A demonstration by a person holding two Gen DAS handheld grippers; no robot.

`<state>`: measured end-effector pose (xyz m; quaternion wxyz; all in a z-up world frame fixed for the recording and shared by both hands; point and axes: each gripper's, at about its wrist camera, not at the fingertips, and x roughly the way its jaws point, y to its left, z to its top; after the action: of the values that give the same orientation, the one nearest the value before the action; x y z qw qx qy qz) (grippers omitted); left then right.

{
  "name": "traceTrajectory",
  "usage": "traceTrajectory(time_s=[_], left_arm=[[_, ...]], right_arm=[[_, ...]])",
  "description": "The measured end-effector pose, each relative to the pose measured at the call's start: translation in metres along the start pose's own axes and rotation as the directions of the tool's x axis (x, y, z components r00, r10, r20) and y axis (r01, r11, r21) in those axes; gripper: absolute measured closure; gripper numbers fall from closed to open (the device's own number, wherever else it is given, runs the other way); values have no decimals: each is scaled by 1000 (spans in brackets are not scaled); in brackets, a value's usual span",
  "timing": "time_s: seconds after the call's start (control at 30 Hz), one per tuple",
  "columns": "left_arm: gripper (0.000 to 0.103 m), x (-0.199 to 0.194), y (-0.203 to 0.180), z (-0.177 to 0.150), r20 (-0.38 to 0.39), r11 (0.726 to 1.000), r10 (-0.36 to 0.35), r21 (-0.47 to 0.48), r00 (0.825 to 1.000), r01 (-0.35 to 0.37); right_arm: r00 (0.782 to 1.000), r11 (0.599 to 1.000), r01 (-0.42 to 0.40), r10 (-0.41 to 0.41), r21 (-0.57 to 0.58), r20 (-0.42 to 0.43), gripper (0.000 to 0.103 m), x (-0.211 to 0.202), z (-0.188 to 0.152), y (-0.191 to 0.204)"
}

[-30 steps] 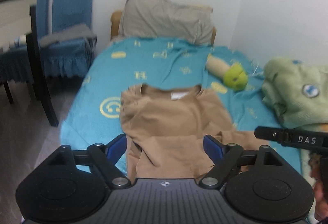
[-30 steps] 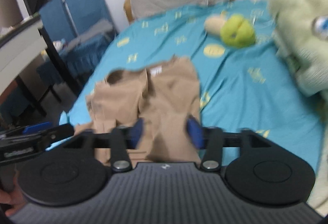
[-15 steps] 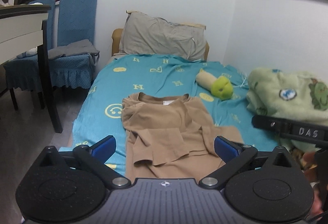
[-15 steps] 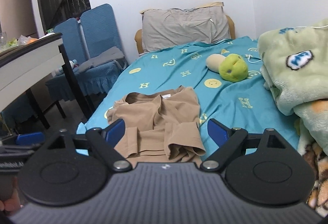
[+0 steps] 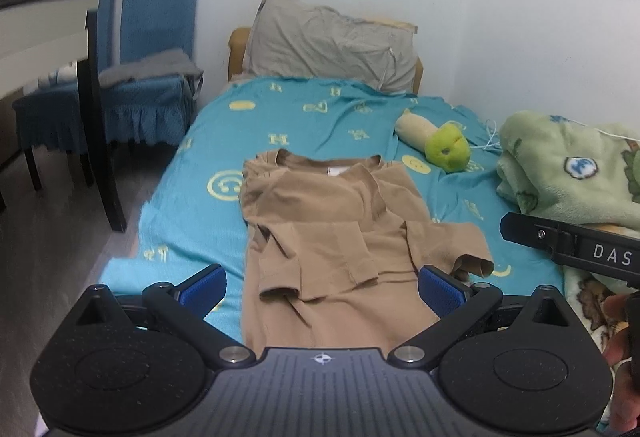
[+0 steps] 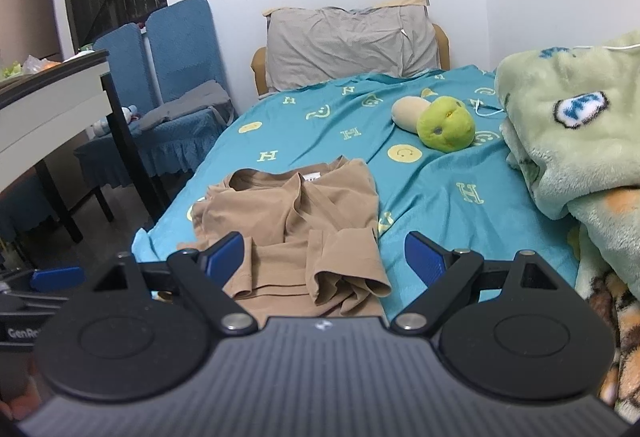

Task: Fold clothes
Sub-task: 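Open the left gripper and release the folded tan shirt, then grasp the edge of the folded tan shirt with the left gripper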

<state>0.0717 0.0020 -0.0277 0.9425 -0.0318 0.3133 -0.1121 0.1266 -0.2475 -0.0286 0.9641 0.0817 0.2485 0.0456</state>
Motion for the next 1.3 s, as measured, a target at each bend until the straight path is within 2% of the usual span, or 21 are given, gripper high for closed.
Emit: traceTrajectory(time_s=[0.13, 0.27, 0.33, 0.43, 0.47, 0.63, 0.7, 0.93, 1.0, 1.13, 1.3], left_arm=[[0, 9, 10, -3, -85, 993, -61, -108, 995, 52], [0, 22, 23, -9, -170, 969, -125, -234, 978, 83], [0, 28, 26, -13, -204, 960, -136, -269, 970, 78], [2, 34, 31, -16, -251, 955, -96, -296, 963, 18], [2, 36, 33, -19, -263, 947, -112, -322, 958, 22], [3, 48, 44, -33, -311, 889, -210, -456, 927, 48], [7, 53, 48, -38, -326, 860, -250, -507, 912, 54], [10, 70, 63, -57, -355, 737, -392, -674, 849, 58], [11, 75, 62, -62, -354, 732, -386, -680, 852, 48], [17, 74, 63, -62, -301, 725, -339, -688, 891, 43], [24, 75, 77, -67, -237, 660, -321, -751, 917, 37]], right_arm=[[999, 1000, 13, -12, 20, -32, 14, 3, -3, -2], [996, 997, 14, -8, 70, -85, 14, 10, -6, -8], [994, 995, 16, -6, 94, -110, 14, 13, -8, -11], [991, 993, 27, -12, 111, -135, 14, 17, -11, -15], [990, 993, 30, -14, 115, -143, 14, 18, -12, -16], [981, 988, 39, -9, 148, -195, 14, 26, -16, -21], [977, 986, 45, -10, 162, -214, 14, 29, -18, -24], [966, 975, 62, -4, 215, -260, 14, 36, -22, -34], [963, 972, 63, 2, 228, -271, 14, 38, -23, -37], [959, 975, 61, 2, 215, -284, 14, 40, -24, -35], [957, 979, 52, 8, 198, -291, 14, 41, -26, -31]])
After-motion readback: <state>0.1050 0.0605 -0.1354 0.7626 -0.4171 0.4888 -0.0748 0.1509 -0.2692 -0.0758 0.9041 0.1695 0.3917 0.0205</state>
